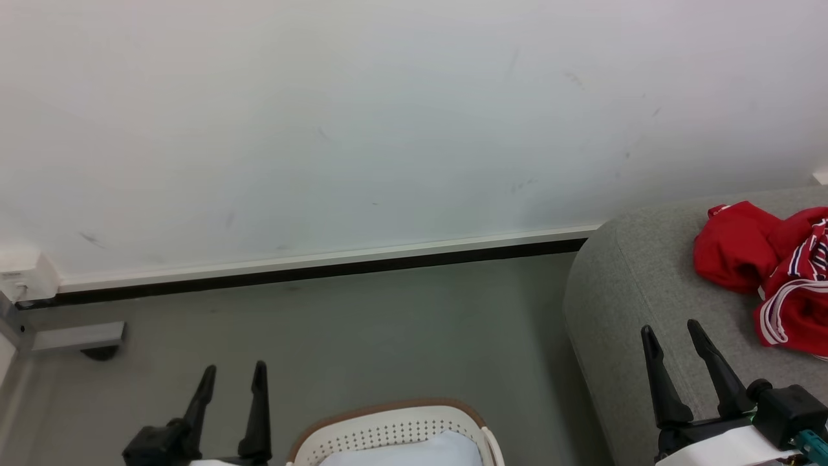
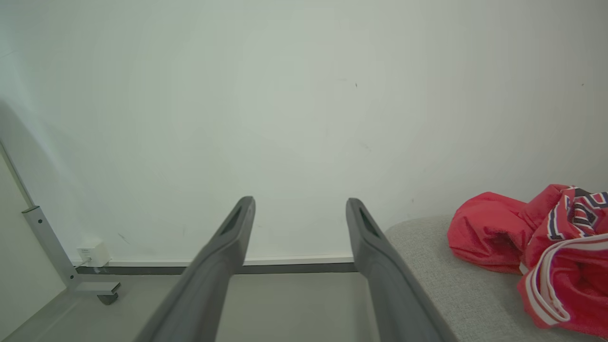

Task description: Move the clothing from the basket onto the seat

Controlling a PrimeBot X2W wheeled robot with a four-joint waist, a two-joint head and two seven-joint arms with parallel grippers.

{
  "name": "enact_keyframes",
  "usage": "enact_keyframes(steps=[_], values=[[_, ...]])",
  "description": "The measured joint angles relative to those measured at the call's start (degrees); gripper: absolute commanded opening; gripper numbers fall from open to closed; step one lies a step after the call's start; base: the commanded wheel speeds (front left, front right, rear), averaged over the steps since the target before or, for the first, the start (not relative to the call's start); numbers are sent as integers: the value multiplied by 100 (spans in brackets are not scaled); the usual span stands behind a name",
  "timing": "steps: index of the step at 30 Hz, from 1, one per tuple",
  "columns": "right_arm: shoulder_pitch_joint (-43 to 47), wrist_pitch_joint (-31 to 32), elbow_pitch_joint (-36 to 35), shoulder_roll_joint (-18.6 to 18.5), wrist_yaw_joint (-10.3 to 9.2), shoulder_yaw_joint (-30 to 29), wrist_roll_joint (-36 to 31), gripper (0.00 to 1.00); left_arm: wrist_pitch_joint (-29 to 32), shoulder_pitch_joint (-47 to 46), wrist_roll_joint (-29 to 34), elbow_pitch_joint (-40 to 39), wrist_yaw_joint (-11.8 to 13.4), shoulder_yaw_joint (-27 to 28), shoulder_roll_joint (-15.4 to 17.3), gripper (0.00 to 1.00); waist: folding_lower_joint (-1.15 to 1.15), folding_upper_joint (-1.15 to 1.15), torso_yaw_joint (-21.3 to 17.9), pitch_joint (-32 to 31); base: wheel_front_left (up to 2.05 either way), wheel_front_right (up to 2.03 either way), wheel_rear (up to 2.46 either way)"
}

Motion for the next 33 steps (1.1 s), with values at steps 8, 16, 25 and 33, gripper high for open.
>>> enact_keyframes(steps=[8, 16, 25, 33], values=[[3, 0, 18, 40, 0, 18, -33, 100, 0, 8, 119, 87, -167, 198, -99, 100, 0, 0, -6, 55, 0, 0, 0], [-4, 0, 48, 43, 0, 62, -22, 100, 0, -1, 107, 175, -243, 248, -121, 100, 0, 0, 0, 88, 0, 0, 0], [168, 8, 256, 70, 0, 107, 25, 0, 31, 106, -22, 460, -260, 210, -160, 0, 0, 0, 7, 100, 0, 0, 0], [205, 249, 266, 148, 0, -47, 740, 0, 301, 101, -828, 517, -318, 294, -164, 0, 0, 0, 51, 114, 0, 0, 0]])
